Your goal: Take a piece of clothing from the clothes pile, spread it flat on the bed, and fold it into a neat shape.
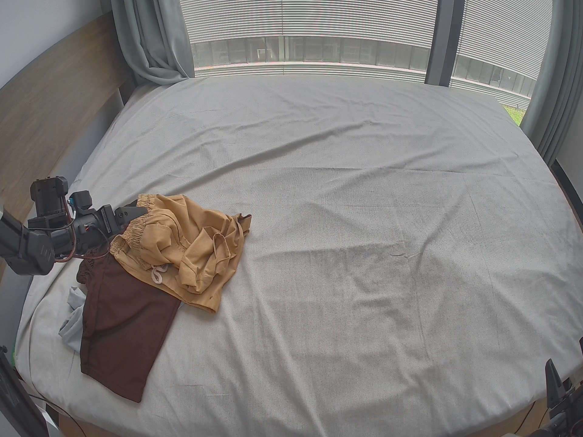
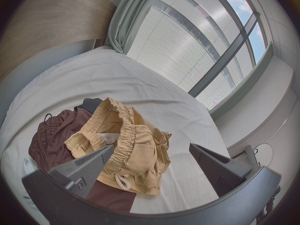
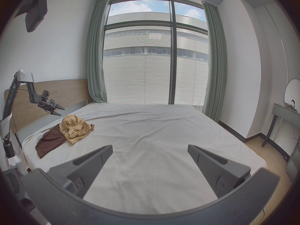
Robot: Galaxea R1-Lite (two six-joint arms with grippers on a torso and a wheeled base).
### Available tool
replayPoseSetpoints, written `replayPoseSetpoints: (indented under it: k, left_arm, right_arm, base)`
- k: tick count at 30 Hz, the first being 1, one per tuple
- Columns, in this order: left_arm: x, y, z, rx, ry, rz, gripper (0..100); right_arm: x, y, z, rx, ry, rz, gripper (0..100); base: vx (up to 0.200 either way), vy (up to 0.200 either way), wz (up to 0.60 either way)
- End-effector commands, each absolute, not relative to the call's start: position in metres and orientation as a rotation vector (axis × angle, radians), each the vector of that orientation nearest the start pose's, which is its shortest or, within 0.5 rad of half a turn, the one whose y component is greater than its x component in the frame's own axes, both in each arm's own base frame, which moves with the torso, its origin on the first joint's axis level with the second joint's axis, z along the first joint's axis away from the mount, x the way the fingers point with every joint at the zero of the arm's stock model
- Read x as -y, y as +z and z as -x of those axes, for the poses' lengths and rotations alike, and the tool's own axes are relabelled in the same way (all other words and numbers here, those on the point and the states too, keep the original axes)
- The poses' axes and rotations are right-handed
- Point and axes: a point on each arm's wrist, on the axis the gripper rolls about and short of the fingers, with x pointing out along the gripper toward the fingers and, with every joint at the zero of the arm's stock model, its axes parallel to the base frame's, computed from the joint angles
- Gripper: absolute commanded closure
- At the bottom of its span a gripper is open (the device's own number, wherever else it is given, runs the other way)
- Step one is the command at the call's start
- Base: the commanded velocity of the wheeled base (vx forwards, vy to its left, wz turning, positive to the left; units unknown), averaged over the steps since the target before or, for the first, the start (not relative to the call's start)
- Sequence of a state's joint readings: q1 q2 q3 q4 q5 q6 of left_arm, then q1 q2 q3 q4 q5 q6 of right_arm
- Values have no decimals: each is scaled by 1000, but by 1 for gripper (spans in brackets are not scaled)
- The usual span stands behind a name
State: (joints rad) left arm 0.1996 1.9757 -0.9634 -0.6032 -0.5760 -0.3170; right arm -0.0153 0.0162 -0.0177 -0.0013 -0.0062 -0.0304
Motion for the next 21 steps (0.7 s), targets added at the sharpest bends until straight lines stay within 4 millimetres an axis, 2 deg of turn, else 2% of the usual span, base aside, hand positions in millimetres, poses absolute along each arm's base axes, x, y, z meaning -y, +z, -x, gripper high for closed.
replayPoseSetpoints:
  k: [1, 6, 14, 21]
  left_arm:
    - [-63, 119, -372, -450, -308, 471, 0]
    - [-64, 110, -382, -463, -318, 476, 0]
    - [-60, 109, -395, -451, -355, 471, 0]
    - [-56, 105, -399, -459, -366, 471, 0]
  right_arm:
    - [0, 76, 23, 3, -22, 31, 0]
    - [0, 76, 23, 4, -22, 31, 0]
    - [0, 76, 23, 4, -22, 31, 0]
    - [0, 76, 23, 4, -22, 31, 0]
  base:
    - [0, 0, 0]
    - [0, 0, 0]
    - [0, 0, 0]
    - [0, 0, 0]
